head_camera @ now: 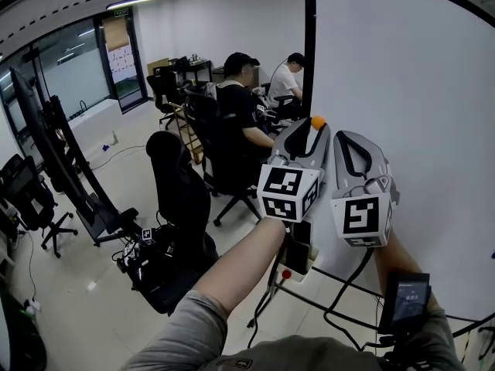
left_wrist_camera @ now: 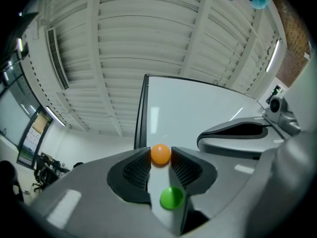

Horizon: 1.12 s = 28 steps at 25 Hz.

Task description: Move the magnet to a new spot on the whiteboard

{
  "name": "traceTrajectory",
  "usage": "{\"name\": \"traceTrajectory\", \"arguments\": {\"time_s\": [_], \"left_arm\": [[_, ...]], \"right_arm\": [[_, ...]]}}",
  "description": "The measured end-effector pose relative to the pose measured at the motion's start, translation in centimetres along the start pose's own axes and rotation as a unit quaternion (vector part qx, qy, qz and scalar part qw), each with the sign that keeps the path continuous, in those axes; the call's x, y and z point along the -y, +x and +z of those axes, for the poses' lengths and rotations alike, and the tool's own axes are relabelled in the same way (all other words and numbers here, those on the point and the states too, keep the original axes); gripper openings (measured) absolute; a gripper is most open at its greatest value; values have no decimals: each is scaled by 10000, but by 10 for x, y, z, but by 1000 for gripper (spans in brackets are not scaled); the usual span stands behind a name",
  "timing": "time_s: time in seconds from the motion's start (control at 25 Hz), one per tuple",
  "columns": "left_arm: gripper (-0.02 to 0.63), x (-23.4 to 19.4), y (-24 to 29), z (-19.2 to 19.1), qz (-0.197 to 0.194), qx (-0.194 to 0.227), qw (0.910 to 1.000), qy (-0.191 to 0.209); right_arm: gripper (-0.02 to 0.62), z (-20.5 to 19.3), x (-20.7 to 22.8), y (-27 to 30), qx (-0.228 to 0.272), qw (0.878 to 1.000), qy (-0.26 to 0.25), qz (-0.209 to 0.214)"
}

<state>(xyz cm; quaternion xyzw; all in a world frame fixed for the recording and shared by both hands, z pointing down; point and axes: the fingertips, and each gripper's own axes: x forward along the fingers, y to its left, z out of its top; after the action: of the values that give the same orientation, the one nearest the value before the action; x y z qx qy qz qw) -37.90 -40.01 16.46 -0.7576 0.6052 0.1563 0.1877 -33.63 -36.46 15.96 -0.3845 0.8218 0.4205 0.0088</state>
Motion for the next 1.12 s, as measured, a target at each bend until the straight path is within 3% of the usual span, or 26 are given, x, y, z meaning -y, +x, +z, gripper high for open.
{"name": "traceTrajectory", "arguments": {"time_s": [0.08,0.28,0.4,0.56,0.84,1.12], "left_arm": [[159,2,-3,2,3,82,10000,6],[164,19,-17,13,99,295,9986,422],[97,39,-23,8,61,287,9969,731],[0,72,-29,-11,-62,152,9965,822],[0,166,-23,-31,-530,2,9953,816],[0,281,-8,-50,-1044,-9,9924,648]], "right_arm": [[6,0,2,-3,8,10000,39,11],[6,-5,10,-16,-42,9999,149,7],[6,-16,13,-26,-106,9996,263,-16],[6,-43,21,-51,-324,9980,532,-62],[6,-92,66,-121,-818,9910,1005,-330],[6,-134,121,-213,-1140,9863,921,-753]]}}
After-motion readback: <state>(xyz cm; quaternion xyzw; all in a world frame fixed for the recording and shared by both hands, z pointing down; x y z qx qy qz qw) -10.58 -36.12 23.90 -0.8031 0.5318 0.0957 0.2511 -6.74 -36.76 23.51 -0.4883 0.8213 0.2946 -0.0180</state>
